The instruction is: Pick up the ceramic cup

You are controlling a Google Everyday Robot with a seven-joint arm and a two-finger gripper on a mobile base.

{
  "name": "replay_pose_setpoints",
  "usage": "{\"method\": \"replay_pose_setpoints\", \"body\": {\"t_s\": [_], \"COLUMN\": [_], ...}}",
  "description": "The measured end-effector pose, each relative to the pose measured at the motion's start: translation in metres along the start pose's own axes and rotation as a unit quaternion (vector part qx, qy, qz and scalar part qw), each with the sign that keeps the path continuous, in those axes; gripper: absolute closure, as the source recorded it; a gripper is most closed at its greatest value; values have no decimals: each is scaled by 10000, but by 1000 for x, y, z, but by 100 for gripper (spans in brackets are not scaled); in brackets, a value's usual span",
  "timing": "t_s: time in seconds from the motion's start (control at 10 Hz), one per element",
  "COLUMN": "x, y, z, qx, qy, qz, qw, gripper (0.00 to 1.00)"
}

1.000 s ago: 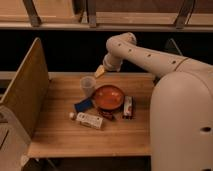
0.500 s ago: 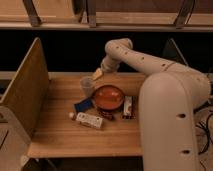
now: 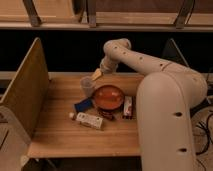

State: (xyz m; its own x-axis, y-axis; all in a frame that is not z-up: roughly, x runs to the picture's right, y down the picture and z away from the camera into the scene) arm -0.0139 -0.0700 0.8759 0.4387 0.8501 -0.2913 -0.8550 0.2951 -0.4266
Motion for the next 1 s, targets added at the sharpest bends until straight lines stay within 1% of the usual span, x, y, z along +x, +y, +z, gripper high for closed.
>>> {"method": "replay_pose_setpoints", "body": {"t_s": [0.1,0.2,0.3,0.4,0.6,0.8,1.0], "x": [-3,-9,-14,-17,-20,-21,-22], "y": [11,25,38,43,50,45,35], "z": [4,10,16,21,32,42,51], "qx": [-17,-75,-140,-184,-280,-304,-311], "qy": [50,81,107,125,155,191,207], "qz": [-236,-444,-620,-715,-788,-739,-614], "qw": [9997,9990,9979,9972,9964,9966,9974], "gripper": [20,20,20,20,20,20,20]}}
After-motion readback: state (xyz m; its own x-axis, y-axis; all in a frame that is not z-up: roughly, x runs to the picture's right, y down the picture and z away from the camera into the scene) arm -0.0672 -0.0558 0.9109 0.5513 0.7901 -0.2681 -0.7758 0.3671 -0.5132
